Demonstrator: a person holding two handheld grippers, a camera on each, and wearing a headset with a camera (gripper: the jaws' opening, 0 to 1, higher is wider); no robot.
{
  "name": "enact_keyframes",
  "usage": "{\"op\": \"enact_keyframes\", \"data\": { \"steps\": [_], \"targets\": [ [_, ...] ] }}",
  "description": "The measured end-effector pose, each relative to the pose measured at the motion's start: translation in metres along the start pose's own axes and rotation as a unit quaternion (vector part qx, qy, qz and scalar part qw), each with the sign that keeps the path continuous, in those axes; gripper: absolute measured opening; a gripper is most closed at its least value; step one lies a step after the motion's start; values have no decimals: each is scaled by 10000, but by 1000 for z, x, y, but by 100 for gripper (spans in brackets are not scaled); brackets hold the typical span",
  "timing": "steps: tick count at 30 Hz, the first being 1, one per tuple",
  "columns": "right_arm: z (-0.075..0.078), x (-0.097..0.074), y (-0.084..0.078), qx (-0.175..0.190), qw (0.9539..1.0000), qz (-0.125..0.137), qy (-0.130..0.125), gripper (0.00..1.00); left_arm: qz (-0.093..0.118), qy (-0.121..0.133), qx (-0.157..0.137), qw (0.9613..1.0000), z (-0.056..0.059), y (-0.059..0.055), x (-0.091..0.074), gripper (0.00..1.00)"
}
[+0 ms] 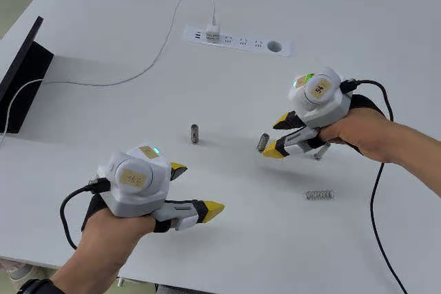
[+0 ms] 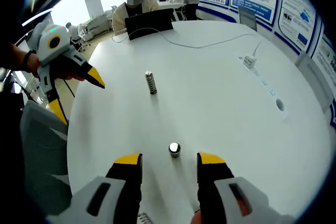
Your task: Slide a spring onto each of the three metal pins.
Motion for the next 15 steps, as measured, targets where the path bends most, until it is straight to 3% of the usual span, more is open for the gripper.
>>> {"op": "enact_keyframes", "data": {
  "steps": [5,10,15],
  "targets": [
    [-8,-9,-4,217,9994,263,-64,48,24,-1,-23,10000,3,1,-2,64],
    [-11,-13,-13,434,9983,352,-154,56,43,-2,-24,10000,6,2,-3,64],
    [-10,-18,-22,823,9942,612,-337,58,54,-20,-29,10000,8,2,-3,64]
  ]
}}
Point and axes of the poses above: the centre of the closed fingertips' face, and the gripper's own axes: x roughly forward along the fingers, z roughly to its right, y roughly out of its top, the point moved 7 cm from there along -x, roughly backward along the fingers, and after that the axes turned 2 degrees about -y, right-handed, at the moved point
